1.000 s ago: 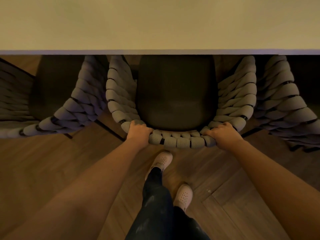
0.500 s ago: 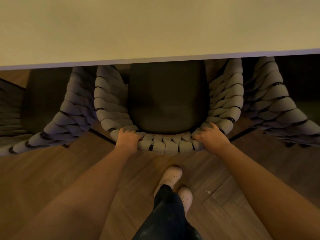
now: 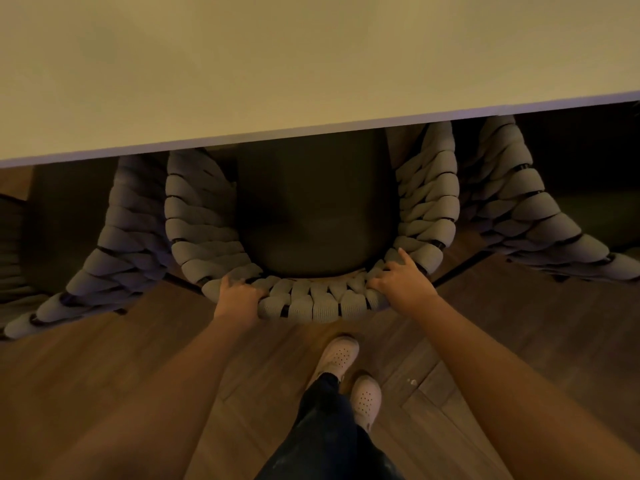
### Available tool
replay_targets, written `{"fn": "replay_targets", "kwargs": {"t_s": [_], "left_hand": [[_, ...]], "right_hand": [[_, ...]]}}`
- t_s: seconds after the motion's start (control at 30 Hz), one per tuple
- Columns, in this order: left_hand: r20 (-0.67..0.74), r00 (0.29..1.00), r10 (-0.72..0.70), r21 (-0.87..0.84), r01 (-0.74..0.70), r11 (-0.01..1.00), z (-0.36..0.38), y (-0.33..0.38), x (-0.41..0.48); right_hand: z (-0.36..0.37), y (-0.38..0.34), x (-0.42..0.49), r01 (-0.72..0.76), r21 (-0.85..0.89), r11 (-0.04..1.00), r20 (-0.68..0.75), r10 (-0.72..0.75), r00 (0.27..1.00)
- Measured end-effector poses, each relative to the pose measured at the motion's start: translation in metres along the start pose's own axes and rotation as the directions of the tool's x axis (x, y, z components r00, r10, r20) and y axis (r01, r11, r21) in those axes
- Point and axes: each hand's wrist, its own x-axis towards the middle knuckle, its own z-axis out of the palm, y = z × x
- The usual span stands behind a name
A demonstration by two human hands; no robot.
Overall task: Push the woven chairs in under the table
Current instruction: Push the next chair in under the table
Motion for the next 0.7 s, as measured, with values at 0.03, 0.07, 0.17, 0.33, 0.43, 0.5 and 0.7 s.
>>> {"fn": "replay_targets", "kwargs": {"t_s": [0.03,0.07,0.17,0.33,0.43,0.5,0.7], "left_hand": [[0.001,1.0,-0.001,0.005,0.001,1.0,-0.002,0.001,0.0],[0.004,1.0,-0.002,0.006,0.002,1.0,-0.003,0.001,0.001],[-0.01,1.0,0.0,0.018,0.0,1.0,-0.005,0.001,0.003],[0.032,0.999,0.037,-0.019,-0.037,0.999,-0.019,0.002,0.0],[0.179,0.982,0.06,-0.103,-0.042,0.994,-0.033,0.014,0.001],[0.199,0.964,0.175,-0.235,-0.127,0.964,-0.041,0.03,0.001],[-0.041,0.925,0.377,-0.306,-0.371,0.877,-0.071,0.143,0.0]], "right_hand": [[0.001,0.001,0.001,0.002,0.003,1.0,0.003,-0.002,1.0],[0.001,0.002,0.002,0.007,0.003,1.0,0.007,-0.007,1.0],[0.001,0.005,0.004,0.01,0.005,1.0,0.001,-0.01,1.0],[-0.009,0.01,-0.002,-0.006,0.005,1.0,0.032,0.006,0.999],[-0.012,0.014,-0.009,-0.006,0.013,1.0,0.018,0.006,1.0],[-0.012,0.014,-0.012,-0.009,0.05,0.999,0.025,0.008,1.0],[0.009,0.039,-0.072,-0.069,0.212,0.975,-0.104,0.092,0.99]]}}
